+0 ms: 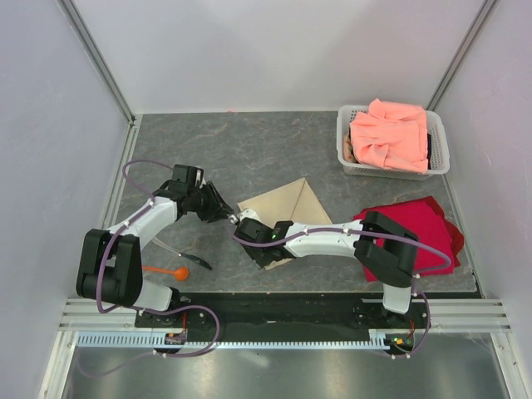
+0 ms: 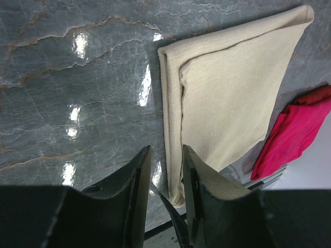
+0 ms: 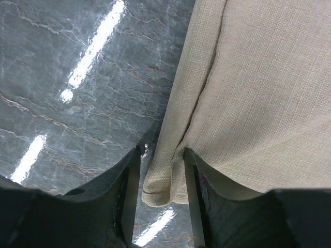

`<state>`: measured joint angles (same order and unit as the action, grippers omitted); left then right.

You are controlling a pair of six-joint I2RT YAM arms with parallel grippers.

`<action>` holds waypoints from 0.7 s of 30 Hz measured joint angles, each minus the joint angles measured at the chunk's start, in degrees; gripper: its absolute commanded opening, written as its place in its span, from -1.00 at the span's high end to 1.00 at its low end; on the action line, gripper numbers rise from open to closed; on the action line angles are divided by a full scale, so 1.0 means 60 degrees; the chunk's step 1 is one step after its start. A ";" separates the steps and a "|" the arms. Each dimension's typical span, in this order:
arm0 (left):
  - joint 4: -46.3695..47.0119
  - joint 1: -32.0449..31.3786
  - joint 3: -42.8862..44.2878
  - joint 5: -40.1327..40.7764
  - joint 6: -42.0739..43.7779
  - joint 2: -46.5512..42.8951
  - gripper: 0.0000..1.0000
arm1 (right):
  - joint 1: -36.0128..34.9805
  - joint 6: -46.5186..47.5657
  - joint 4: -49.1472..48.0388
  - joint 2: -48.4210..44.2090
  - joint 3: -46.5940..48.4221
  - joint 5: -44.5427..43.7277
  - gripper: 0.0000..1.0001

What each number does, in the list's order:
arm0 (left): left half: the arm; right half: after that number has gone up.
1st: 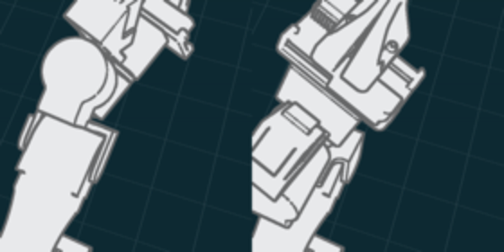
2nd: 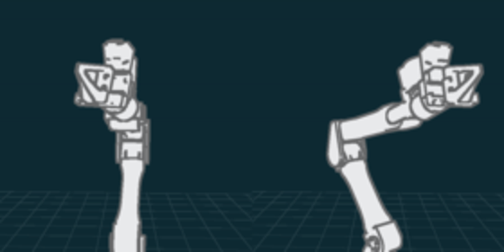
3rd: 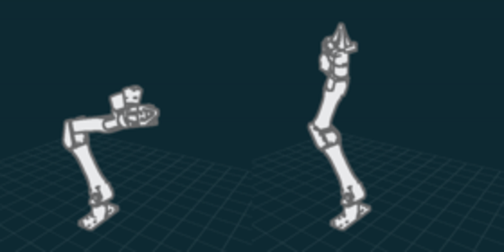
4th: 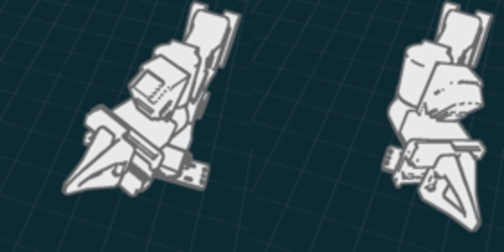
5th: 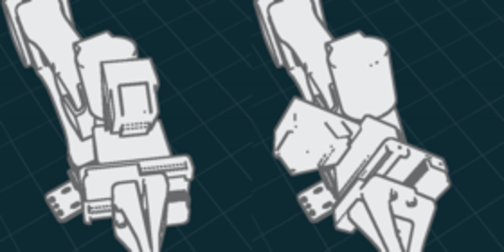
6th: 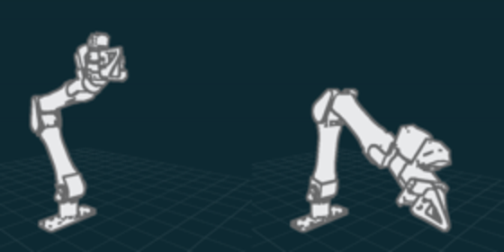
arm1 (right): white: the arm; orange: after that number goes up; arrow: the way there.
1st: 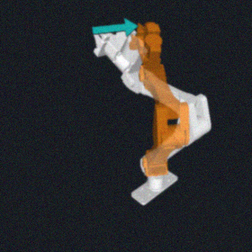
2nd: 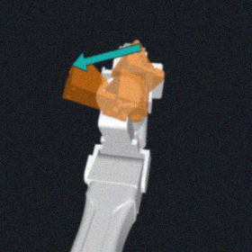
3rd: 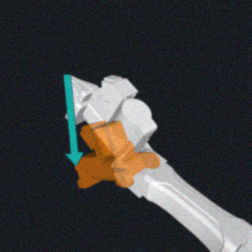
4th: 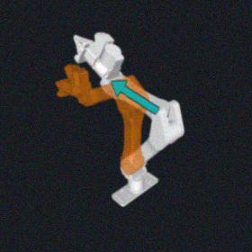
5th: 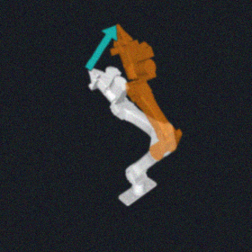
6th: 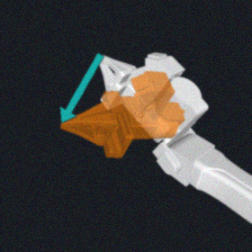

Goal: Fold the napkin into a case and place the utensils inside
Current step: Pick up the upper triangle-folded napkin from the center of the board.

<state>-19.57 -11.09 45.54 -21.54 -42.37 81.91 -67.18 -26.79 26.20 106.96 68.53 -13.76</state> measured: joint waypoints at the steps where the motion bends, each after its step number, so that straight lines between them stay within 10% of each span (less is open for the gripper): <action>1: 0.0000 0.0018 -0.0033 0.0000 0.0000 -0.0004 0.24 | -0.0029 0.0007 0.0000 0.0025 0.0007 -0.0091 0.17; 13: 0.0015 0.0178 -0.0229 -0.0026 0.0000 -0.0018 -0.09 | -0.0721 0.0033 -0.0066 0.0357 0.0211 -0.1840 1.00; 21: 0.0452 0.0178 0.0055 -0.0674 -0.0113 0.0860 -0.25 | -0.0590 0.0178 0.0058 0.0135 0.0211 -0.2175 1.00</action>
<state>-16.86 -10.02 45.87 -25.58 -43.05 87.07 -70.72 -25.71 26.55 107.77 69.80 -26.81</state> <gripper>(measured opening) 0.591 0.019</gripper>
